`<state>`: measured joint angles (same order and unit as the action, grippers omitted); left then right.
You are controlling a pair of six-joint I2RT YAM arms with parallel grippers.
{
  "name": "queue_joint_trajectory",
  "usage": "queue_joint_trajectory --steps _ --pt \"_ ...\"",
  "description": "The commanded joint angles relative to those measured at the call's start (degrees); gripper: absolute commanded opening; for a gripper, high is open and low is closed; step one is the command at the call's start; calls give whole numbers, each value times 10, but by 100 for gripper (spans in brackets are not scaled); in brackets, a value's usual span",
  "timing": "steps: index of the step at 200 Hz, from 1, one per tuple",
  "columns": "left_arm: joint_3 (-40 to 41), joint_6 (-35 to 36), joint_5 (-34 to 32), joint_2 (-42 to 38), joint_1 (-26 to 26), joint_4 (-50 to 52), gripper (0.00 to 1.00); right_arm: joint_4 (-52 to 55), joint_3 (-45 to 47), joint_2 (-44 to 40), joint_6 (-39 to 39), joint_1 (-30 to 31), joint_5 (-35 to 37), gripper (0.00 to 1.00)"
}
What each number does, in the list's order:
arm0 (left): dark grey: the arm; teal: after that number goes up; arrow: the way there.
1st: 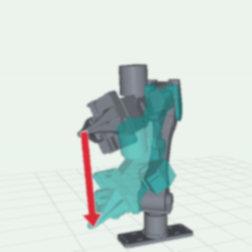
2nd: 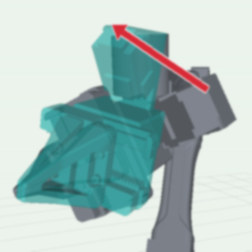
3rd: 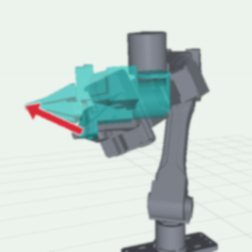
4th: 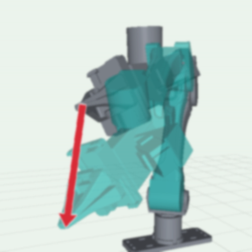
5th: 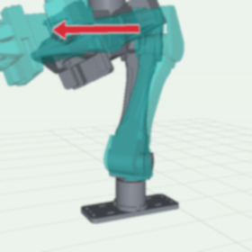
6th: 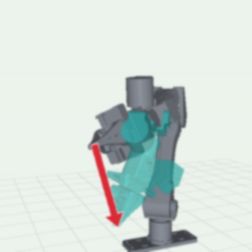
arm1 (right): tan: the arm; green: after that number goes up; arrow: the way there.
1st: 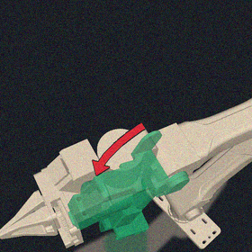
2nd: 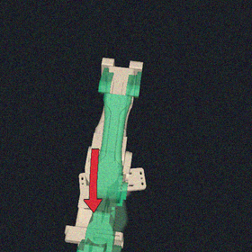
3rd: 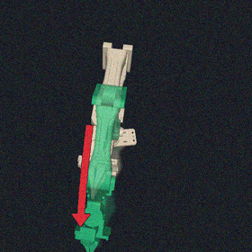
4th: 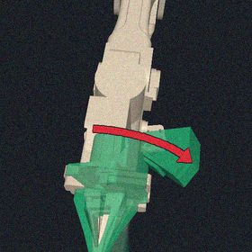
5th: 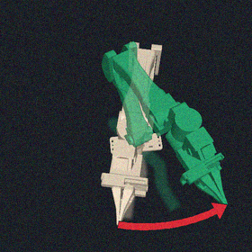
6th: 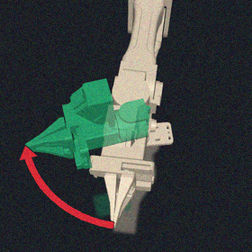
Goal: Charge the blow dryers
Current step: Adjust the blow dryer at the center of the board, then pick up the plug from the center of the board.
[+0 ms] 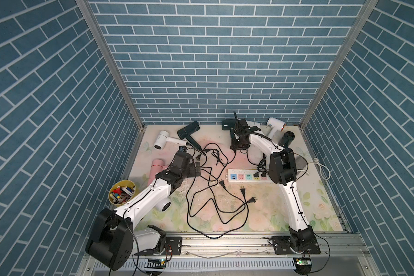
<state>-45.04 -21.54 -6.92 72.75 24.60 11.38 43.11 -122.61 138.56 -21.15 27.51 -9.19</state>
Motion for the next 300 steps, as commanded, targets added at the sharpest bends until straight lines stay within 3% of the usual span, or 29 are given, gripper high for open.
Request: queue_joint_trajectory --steps 1,25,55,90,122,160,186,208,240,267,300 --pt "-35 15 23 30 -18 23 99 -56 62 -121 -1 9 -52 55" --pt "-84 27 35 89 -35 55 98 -89 163 -214 0 10 -59 69" --pt "-169 53 90 193 -49 82 95 -121 276 -304 1 8 -57 98" --pt "-279 86 81 317 -49 149 89 -146 367 -367 -1 7 -59 99" --pt "-334 79 138 348 -40 154 81 -183 423 -387 6 6 -57 99" --pt "-395 50 150 377 -32 187 80 -203 389 -328 15 11 -124 99" --pt "-407 28 162 379 -40 195 80 -165 298 -241 29 28 -184 89" --pt "-391 6 179 364 -59 194 82 -135 222 -169 35 46 -181 73" --pt "-338 -13 210 322 -85 169 90 -64 96 -69 56 72 -135 59" --pt "-292 -22 213 287 -101 150 99 -4 6 -3 73 92 -84 55" --pt "-250 -30 223 262 -117 131 99 61 -67 53 85 112 -1 49"
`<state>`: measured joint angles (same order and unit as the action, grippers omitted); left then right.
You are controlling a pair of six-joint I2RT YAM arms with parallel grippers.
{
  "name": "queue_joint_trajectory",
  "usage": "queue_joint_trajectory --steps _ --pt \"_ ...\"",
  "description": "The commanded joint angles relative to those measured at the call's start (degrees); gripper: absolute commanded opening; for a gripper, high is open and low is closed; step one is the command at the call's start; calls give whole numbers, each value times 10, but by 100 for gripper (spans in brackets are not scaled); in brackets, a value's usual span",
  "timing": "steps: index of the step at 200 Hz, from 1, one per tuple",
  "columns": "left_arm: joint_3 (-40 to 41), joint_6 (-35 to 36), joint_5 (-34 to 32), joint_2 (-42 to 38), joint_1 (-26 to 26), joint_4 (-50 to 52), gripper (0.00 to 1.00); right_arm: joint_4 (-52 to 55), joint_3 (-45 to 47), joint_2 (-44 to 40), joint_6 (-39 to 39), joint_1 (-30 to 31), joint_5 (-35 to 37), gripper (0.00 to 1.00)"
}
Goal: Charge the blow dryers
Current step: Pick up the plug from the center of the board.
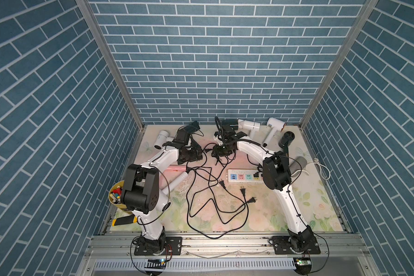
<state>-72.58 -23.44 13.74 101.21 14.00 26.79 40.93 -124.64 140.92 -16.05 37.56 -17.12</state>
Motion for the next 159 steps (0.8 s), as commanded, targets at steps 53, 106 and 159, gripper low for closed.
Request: queue_joint_trajectory --steps 53,106,159 --pt "50 -18 30 -35 -17 -42 100 124 -102 86 43 23 159 38" --pt "65 -17 37 -58 -17 -48 100 151 -146 95 54 23 158 2" --pt "78 5 47 -105 -17 -68 99 92 -62 -35 89 22 139 0"
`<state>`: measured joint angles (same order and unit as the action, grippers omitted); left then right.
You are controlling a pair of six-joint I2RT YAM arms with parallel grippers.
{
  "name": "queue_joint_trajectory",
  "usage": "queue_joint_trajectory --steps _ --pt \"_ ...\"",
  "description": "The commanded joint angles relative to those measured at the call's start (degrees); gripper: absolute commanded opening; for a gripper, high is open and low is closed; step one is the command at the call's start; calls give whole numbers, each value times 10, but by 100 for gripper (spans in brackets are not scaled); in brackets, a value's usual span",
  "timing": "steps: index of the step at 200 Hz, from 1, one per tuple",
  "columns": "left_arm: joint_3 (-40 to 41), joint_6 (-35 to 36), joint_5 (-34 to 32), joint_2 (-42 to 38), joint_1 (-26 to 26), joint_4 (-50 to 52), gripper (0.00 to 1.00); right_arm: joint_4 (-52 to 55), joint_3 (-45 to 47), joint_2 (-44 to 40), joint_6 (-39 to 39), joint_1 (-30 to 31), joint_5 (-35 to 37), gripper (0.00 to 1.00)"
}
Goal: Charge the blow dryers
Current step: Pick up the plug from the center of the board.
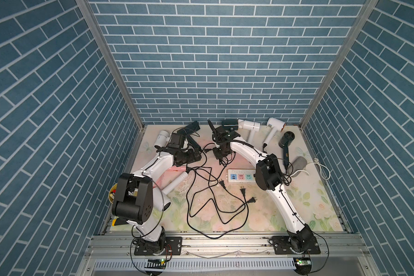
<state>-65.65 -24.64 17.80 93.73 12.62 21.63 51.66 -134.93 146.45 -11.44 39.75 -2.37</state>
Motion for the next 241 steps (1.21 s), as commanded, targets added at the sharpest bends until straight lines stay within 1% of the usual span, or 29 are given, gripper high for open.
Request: queue_joint_trajectory --steps 1,28,33,44,68,83,101,128,143,169,217,241 --pt "9 18 6 -31 -3 -16 99 -17 43 -94 44 1 -9 0" --pt "18 28 4 -60 -3 -35 99 -62 130 -189 79 0 -24 0" --pt "21 30 7 -65 -3 -42 99 -68 143 -203 88 0 -45 0" --pt "28 34 15 -74 -3 -59 99 -75 170 -244 102 -1 -55 0" --pt "35 41 37 -80 -3 -88 99 -76 211 -292 137 -4 -64 0" --pt "33 43 57 -74 -3 -103 97 -80 235 -316 155 -12 -81 0" --pt "35 43 94 -64 -3 -134 96 -97 270 -344 163 -29 -126 0" --pt "48 39 162 -40 -3 -213 95 -147 333 -386 163 -61 -238 0" --pt "49 31 195 -17 -2 -255 93 -166 355 -397 158 -77 -282 0" --pt "45 13 245 30 -2 -323 89 -182 369 -393 142 -94 -322 0" --pt "25 -8 302 112 1 -404 85 -208 395 -389 130 -109 -364 0" --pt "4 -7 311 148 8 -420 84 -219 403 -386 125 -117 -390 0"
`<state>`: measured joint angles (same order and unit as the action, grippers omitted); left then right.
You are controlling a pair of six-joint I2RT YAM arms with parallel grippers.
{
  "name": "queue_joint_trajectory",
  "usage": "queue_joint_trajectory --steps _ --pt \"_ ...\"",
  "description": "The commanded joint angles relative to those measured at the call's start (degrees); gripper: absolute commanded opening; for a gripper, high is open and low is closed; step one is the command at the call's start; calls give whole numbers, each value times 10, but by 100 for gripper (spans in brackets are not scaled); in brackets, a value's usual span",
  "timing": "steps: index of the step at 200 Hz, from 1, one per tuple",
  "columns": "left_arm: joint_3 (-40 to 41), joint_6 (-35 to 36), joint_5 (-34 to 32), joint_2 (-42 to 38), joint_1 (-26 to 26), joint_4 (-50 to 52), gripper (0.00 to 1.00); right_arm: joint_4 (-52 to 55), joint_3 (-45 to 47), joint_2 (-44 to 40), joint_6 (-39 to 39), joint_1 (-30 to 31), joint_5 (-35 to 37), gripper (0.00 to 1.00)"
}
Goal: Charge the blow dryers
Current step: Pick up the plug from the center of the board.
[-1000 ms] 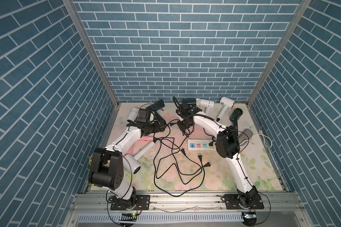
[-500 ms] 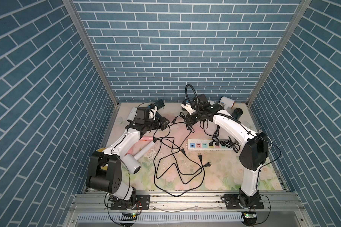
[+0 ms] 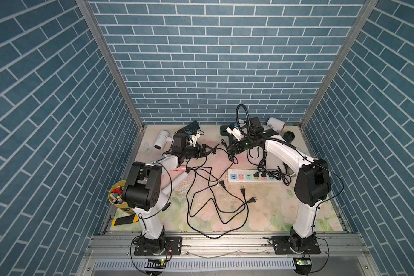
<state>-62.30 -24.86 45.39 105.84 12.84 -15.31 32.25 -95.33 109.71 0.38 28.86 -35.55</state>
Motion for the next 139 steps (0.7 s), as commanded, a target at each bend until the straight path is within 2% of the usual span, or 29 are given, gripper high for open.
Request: queue_joint_trajectory --steps 1,33,76,139 --pt "-30 -4 35 29 6 -51 84 -25 7 -19 7 -8 -59 0" --pt "-74 -6 56 82 10 -56 81 -22 10 -13 11 -15 -78 0" --pt "-131 31 85 112 28 1 75 -16 7 0 16 -25 -89 0" --pt "-98 27 130 113 32 -26 72 -21 7 8 12 -39 -108 0"
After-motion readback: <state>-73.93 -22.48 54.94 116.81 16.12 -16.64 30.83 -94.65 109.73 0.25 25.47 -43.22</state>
